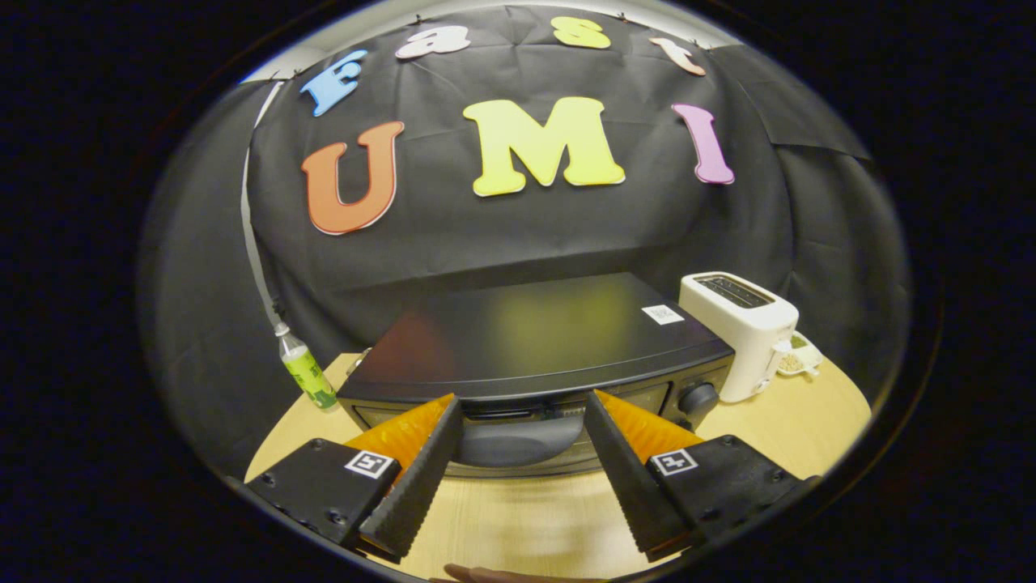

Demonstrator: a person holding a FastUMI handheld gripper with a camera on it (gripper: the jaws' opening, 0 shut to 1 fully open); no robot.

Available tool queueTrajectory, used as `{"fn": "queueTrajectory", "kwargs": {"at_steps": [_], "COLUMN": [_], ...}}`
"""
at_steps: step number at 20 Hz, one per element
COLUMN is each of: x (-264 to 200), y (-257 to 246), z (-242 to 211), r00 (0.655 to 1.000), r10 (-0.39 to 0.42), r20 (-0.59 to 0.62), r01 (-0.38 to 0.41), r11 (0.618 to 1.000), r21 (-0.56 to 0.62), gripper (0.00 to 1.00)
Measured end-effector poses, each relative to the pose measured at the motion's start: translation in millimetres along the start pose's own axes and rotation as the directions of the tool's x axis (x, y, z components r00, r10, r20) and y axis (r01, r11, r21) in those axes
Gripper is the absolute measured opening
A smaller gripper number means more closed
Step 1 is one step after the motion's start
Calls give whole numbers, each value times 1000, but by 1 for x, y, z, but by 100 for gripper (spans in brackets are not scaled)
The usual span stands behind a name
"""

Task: Open the toaster oven, put the food inside, and close the toaster oven door.

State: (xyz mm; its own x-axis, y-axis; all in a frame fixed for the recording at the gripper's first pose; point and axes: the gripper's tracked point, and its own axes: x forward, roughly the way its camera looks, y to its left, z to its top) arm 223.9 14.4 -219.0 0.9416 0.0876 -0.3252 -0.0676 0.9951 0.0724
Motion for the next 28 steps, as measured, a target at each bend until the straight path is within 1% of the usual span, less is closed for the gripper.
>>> {"fn": "queueTrajectory", "kwargs": {"at_steps": [2, 8, 11, 13, 15, 17, 21, 28], "x": [4, 8, 11, 15, 13, 13, -1, -39], "y": [7, 11, 12, 15, 14, 11, 13, 9], "z": [-2, -7, -5, -7, -7, -9, -15, -51], "r00": [1000, 999, 996, 998, 998, 999, 1000, 998], "r10": [6, -44, -76, -68, -51, -32, -20, -2], "r20": [2, 14, 40, 9, -31, -28, -7, -56], "r01": [-6, 45, 80, 69, 47, 29, 19, -4], "r11": [1000, 994, 990, 989, 994, 995, 994, 993], "r21": [-10, -97, -117, -131, -103, -99, -109, -115], "gripper": [100, 100, 100, 99, 99, 99, 100, 100]}}
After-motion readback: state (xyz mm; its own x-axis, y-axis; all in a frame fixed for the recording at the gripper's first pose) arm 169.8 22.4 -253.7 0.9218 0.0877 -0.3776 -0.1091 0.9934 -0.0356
